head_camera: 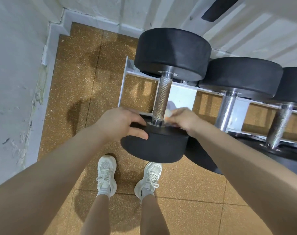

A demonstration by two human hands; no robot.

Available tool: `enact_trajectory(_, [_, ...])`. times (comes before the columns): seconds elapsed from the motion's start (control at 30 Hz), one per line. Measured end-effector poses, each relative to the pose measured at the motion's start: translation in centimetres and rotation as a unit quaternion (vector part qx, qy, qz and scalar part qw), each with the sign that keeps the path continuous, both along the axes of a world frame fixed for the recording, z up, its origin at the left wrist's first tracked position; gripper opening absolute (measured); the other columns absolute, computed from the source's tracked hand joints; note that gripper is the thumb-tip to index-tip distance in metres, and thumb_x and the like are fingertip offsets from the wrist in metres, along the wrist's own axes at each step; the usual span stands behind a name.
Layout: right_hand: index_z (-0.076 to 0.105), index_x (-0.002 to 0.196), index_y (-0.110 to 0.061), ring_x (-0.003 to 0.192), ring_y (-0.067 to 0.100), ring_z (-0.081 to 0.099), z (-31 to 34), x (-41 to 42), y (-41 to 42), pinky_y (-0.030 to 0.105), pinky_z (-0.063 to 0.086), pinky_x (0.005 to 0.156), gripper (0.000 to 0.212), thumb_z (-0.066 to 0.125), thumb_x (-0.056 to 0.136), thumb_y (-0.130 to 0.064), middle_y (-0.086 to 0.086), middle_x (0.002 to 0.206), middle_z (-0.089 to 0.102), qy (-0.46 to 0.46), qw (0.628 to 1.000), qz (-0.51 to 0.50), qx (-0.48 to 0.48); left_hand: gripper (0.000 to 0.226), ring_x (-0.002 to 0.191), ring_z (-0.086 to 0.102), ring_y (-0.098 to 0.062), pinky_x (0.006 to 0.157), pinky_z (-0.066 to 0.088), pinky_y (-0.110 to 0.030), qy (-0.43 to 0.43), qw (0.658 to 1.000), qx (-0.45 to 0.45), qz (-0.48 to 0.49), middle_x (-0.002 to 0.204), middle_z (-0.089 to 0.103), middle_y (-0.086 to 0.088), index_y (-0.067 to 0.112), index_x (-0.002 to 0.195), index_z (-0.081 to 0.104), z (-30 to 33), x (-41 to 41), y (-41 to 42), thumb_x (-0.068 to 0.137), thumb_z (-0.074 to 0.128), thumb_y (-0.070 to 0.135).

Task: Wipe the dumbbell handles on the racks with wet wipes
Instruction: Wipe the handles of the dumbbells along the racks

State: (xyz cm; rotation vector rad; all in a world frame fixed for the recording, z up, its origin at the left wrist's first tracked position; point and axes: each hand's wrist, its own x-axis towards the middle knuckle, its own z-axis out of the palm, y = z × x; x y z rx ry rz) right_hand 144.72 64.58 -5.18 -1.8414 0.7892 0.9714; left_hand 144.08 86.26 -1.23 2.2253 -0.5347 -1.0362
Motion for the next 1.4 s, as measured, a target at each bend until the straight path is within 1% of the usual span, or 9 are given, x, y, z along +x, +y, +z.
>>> enact_trajectory(0.13, [0.064,0.103,0.005,0.103,0.030,0.061,0.5,1.0,0.0,0.039,0.046,0.098,0.021,0.063,0.084,-0.002,0.026,0.111,0.063,0.000,1.000,-0.006,-0.027,0.081,0.097,0.059,-0.011,0.080,0.051,-0.038,-0.007,1.000,-0.010,0.010,0.101,0.063,0.012,0.025,0.106,0.069,-0.2,-0.1,0.1,0.054,0.037,0.078])
enact_trajectory(0.33, [0.049,0.072,-0.012,0.063,0.015,0.048,-0.8,5.1,0.2,0.024,0.049,0.058,0.025,0.050,0.087,0.008,0.007,0.074,0.051,-0.076,0.951,-0.278,0.110,0.077,0.098,0.059,-0.012,0.081,0.050,-0.035,-0.007,1.000,-0.012,0.018,0.102,0.064,0.011,0.024,0.106,0.069,-0.2,-0.3,0.0,0.054,0.046,0.076])
enact_trajectory(0.63, [0.056,0.071,-0.006,0.062,0.016,0.051,1.0,-0.4,0.9,0.023,0.048,0.058,0.023,0.055,0.083,0.013,0.007,0.068,0.052,-0.006,0.999,-0.040,0.029,0.082,0.096,0.059,-0.014,0.081,0.051,-0.039,-0.006,0.999,-0.022,0.025,0.102,0.066,0.005,0.021,0.106,0.070,0.0,-0.4,0.2,0.056,0.038,0.077])
enact_trajectory(0.9, [0.041,0.085,-0.014,0.062,0.009,0.052,0.7,5.3,0.9,0.020,0.053,0.074,0.024,0.045,0.091,0.009,0.003,0.073,0.049,-0.116,0.918,-0.345,0.156,0.069,0.103,0.057,-0.013,0.085,0.046,-0.029,-0.006,0.999,-0.024,0.048,0.108,0.064,0.007,0.022,0.109,0.069,-0.4,-0.8,0.2,0.060,0.051,0.067])
enact_trajectory(0.97, [0.016,0.110,0.000,0.073,0.015,0.052,0.1,5.1,1.0,0.023,0.052,0.086,0.034,0.043,0.091,0.010,0.006,0.078,0.049,-0.122,0.934,-0.299,0.153,0.068,0.103,0.057,-0.012,0.085,0.046,-0.030,-0.006,0.998,-0.029,0.050,0.109,0.064,0.007,0.022,0.109,0.069,-0.4,-0.8,0.2,0.061,0.054,0.068])
enact_trajectory(1.0, [0.056,0.083,-0.005,0.077,0.017,0.053,-0.3,4.8,0.9,0.026,0.052,0.088,0.021,0.044,0.090,0.010,0.007,0.078,0.050,-0.124,0.947,-0.265,0.135,0.068,0.103,0.056,-0.012,0.085,0.046,-0.030,-0.008,0.998,-0.028,0.050,0.109,0.064,0.008,0.022,0.108,0.069,-0.5,-0.8,0.2,0.061,0.057,0.070])
enact_trajectory(1.13, [0.052,0.061,0.000,0.049,0.008,0.048,0.2,1.1,0.6,0.018,0.043,0.051,0.027,0.047,0.085,0.013,0.000,0.052,0.050,-0.068,0.997,-0.031,0.006,0.068,0.103,0.055,-0.010,0.083,0.044,-0.027,-0.008,0.998,-0.023,0.054,0.110,0.062,0.009,0.024,0.108,0.069,-0.5,-0.9,0.1,0.060,0.052,0.069])
enact_trajectory(1.23, [0.055,0.056,0.002,0.069,0.028,0.062,0.9,-0.9,0.6,0.031,0.049,0.073,0.031,0.048,0.082,0.016,0.012,0.057,0.053,-0.060,0.998,0.030,0.017,0.063,0.106,0.054,-0.011,0.083,0.043,-0.026,-0.010,0.999,-0.014,0.044,0.114,0.061,0.008,0.025,0.110,0.067,-0.5,-0.8,0.1,0.063,0.052,0.064])
enact_trajectory(1.4, [0.063,0.101,-0.009,0.082,0.019,0.062,2.3,0.4,1.4,0.021,0.043,0.071,0.017,0.047,0.095,-0.012,0.008,0.092,0.067,-0.276,0.943,0.115,-0.143,0.050,0.110,0.050,-0.008,0.086,0.040,-0.025,-0.004,0.999,0.007,0.042,0.118,0.058,0.011,0.029,0.113,0.065,-0.4,-0.8,0.1,0.072,0.062,0.056])
